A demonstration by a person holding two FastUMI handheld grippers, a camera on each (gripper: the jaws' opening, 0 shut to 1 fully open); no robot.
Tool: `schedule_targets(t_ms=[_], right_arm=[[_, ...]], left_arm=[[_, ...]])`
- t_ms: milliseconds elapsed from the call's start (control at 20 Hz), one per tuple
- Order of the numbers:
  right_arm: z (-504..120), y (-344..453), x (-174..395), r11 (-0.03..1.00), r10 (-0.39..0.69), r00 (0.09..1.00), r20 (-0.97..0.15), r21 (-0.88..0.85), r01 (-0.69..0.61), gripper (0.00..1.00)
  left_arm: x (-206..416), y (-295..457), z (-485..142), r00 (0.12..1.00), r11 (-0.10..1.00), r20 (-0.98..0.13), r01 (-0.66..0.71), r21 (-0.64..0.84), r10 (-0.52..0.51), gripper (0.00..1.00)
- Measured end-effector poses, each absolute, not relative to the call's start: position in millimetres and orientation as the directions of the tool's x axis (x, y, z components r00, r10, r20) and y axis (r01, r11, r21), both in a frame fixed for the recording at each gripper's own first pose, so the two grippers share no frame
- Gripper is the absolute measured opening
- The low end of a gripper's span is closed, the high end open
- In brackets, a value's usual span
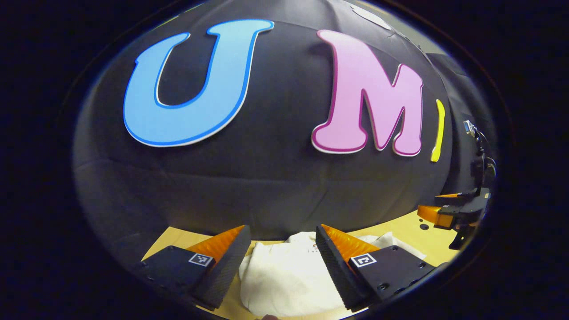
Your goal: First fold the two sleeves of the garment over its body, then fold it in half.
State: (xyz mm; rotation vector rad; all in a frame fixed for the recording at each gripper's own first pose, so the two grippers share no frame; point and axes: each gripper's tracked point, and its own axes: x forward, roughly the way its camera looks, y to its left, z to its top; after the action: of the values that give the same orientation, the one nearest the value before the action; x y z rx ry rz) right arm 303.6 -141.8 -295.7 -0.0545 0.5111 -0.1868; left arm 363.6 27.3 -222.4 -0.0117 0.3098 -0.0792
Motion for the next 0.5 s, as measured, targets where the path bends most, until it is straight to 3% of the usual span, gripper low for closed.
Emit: schedule_targets(t_ms=[500], right_arm=[[-134, -103, 172, 0.978, -0.208, 0.927, -0.313, -0.049, 0.203, 0.97]], left_arm=[[201, 32, -30, 0.997, 0.997, -0.010, 0.079, 0.005, -0.079, 0.95]])
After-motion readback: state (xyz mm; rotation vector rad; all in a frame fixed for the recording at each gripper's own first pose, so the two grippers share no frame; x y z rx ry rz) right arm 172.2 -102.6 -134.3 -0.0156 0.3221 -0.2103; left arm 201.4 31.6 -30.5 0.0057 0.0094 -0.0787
